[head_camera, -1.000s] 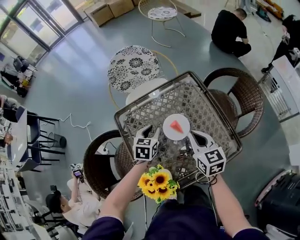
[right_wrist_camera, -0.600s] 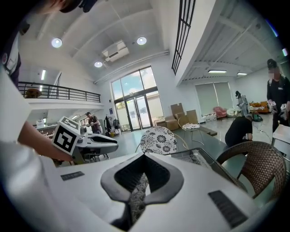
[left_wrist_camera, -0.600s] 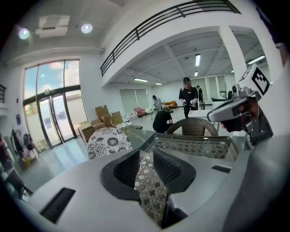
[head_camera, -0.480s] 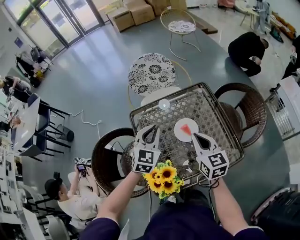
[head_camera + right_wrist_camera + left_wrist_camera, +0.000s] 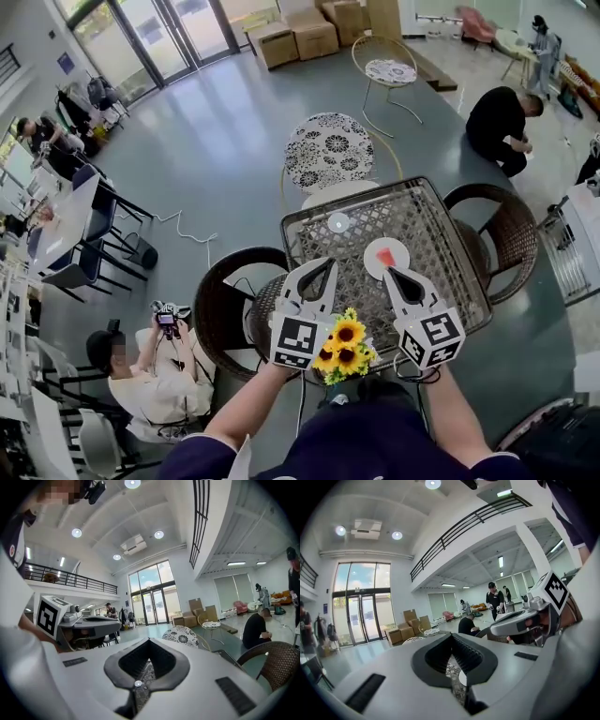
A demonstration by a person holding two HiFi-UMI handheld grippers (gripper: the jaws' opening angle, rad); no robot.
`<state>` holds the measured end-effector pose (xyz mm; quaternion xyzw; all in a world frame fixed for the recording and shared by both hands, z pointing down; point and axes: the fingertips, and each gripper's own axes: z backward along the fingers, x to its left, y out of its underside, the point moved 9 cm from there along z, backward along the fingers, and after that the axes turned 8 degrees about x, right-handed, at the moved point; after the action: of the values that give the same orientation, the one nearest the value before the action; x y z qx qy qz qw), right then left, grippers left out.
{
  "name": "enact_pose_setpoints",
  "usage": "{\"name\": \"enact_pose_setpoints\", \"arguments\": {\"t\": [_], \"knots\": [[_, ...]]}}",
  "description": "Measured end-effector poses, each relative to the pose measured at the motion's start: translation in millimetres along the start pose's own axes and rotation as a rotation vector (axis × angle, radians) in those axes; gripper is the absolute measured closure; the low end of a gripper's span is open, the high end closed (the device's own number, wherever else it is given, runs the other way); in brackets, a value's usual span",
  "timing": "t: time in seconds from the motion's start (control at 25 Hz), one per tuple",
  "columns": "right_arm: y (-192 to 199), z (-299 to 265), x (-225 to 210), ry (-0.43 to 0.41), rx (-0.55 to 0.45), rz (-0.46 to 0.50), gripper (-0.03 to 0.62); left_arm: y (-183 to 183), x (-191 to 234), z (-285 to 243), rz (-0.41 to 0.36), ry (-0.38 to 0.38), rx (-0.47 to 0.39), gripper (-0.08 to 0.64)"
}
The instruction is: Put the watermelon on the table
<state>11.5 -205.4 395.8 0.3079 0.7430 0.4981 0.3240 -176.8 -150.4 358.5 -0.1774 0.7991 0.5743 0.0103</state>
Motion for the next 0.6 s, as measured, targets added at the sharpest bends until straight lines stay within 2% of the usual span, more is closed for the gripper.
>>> {"name": "enact_pose_setpoints", "arguments": {"t": [0.16, 0.32, 0.6], "knots": [[-9.8, 10.6, 25.7, -0.013, -0.036, 0.032, 0.589, -4.4, -12.0, 23.7, 0.088, 0.031, -0.034, 0.554], [-11.3, 17.2, 48.5, 0.008, -0.071, 0.049, 0.589, -2.1, -20.6, 45.7, 0.155, 0.064, -0.052, 0.554], [-17.6, 48.1, 70.6, 0.074, -0.121, 0.051, 0.589, -3.7, -44.0, 67.9, 0.186, 0.152, -0.075, 0.554]]}}
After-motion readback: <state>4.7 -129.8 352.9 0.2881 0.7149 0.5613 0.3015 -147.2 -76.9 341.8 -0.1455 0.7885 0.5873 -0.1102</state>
